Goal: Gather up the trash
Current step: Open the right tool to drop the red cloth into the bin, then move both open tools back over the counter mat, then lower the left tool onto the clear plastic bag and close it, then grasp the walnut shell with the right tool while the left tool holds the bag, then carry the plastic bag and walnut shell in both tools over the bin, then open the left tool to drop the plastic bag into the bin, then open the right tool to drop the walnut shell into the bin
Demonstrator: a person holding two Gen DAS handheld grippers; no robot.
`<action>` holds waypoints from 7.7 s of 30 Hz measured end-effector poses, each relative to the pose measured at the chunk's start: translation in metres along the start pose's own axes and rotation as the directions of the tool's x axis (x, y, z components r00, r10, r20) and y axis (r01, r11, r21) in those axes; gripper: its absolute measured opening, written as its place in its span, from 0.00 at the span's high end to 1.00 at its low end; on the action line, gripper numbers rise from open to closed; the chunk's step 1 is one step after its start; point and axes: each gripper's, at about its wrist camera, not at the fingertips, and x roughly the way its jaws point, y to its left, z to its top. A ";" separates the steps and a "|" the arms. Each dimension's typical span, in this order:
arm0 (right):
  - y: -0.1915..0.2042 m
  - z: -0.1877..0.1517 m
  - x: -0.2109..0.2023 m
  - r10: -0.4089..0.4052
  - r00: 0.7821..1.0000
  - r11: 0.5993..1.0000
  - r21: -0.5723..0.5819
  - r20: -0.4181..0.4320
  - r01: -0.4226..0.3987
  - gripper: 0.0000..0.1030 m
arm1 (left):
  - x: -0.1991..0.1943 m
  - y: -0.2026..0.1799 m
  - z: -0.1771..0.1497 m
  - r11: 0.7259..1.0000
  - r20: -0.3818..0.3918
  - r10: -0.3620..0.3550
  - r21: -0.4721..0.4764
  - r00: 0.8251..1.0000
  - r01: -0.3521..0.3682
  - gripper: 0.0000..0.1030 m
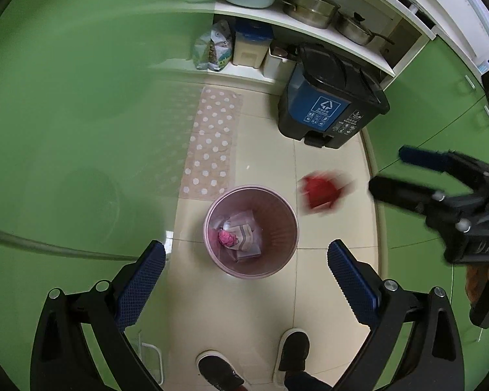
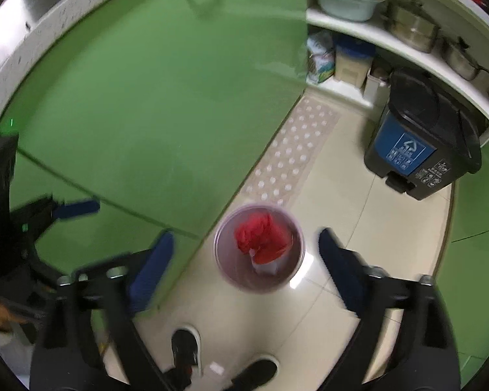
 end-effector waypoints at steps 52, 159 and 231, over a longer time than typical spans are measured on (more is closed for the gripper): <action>0.310 0.039 -0.302 0.199 0.979 0.879 -0.452 0.053 -0.154 0.03 | -0.434 0.115 -0.139 0.856 0.218 0.381 -0.451 0.899 -0.253 0.07; 0.536 0.160 -0.133 0.238 0.962 0.667 -0.697 -0.133 -0.261 0.66 | -0.414 0.306 -0.104 0.700 0.111 0.454 -0.659 0.884 -0.277 0.90; -0.007 -0.005 -0.038 -0.058 0.998 0.998 0.003 -0.034 0.058 0.66 | 0.013 -0.021 0.023 0.999 -0.027 0.018 0.047 0.999 -0.016 0.06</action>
